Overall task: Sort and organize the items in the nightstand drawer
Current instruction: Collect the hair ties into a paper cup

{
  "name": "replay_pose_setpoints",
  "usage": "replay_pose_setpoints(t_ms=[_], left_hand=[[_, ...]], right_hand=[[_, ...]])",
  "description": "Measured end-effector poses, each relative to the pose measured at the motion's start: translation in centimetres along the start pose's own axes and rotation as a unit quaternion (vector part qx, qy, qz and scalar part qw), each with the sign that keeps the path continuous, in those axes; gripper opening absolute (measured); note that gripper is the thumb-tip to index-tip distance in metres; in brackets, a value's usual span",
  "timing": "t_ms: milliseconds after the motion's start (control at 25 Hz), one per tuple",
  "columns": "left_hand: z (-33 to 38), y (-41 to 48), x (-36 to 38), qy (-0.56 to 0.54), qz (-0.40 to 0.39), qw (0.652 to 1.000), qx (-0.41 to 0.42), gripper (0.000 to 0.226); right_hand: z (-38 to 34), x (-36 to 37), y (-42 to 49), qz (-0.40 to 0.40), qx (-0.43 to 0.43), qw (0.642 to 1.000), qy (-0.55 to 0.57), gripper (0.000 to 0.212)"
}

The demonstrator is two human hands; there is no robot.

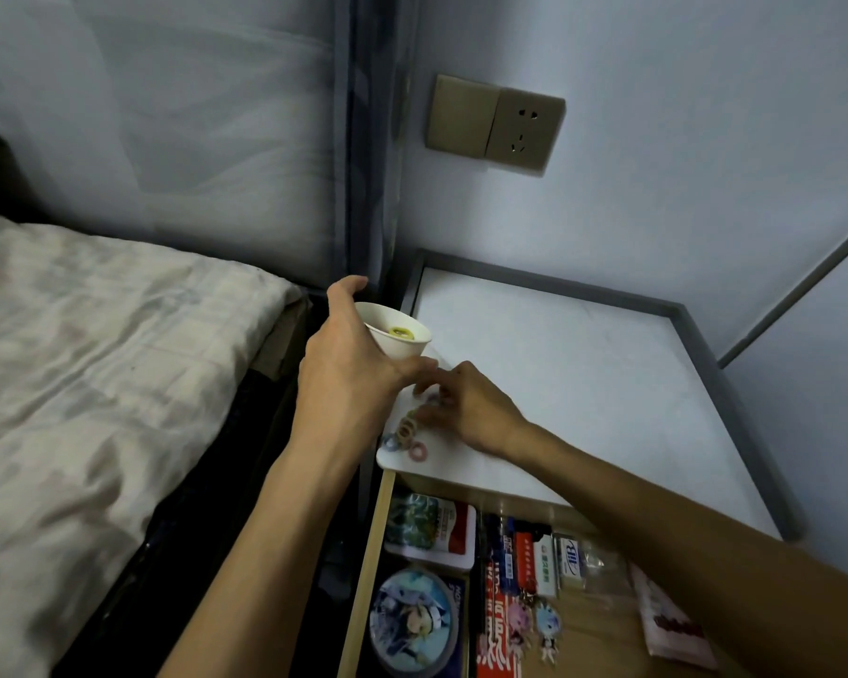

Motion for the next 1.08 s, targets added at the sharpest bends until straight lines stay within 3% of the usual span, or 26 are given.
replay_pose_setpoints(t_ms=[160, 440, 640, 800, 960, 1080], left_hand=[[-0.3, 0.1, -0.1, 0.004, 0.001, 1.000, 0.000, 0.096], [-0.3, 0.0, 0.0, 0.008, -0.005, 1.000, 0.000, 0.094], [-0.2, -0.1, 0.4, 0.019, -0.025, 1.000, -0.004, 0.095], [-0.2, -0.1, 1.0, 0.022, -0.040, 0.999, -0.004, 0.098], [0.5, -0.3, 1.9, -0.001, -0.057, 0.998, 0.015, 0.102], [0.8, -0.2, 2.0, -0.029, -0.047, 0.998, 0.015, 0.098]], right_hand=[[-0.1, 0.0, -0.6, 0.023, -0.028, 0.999, -0.014, 0.008], [1.5, -1.7, -0.7, 0.020, 0.017, 1.000, 0.002, 0.007], [1.1, -5.1, -1.3, 0.071, 0.051, 0.985, 0.146, 0.004], [-3.6, -10.7, -1.8, 0.073, -0.074, 0.975, 0.199, 0.006], [-8.8, -12.9, -2.4, 0.000, -0.190, 0.981, 0.032, 0.014], [-9.9, -13.2, -2.4, -0.024, -0.211, 0.977, -0.020, 0.029]])
Point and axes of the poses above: each hand's wrist, its own y-axis towards the middle knuckle, its own x-axis out of the palm, z = x × y, the point moved 1 cm from there along y, towards the middle knuckle, and after that the axes turned 2 degrees about x, right-handed, at the moved point
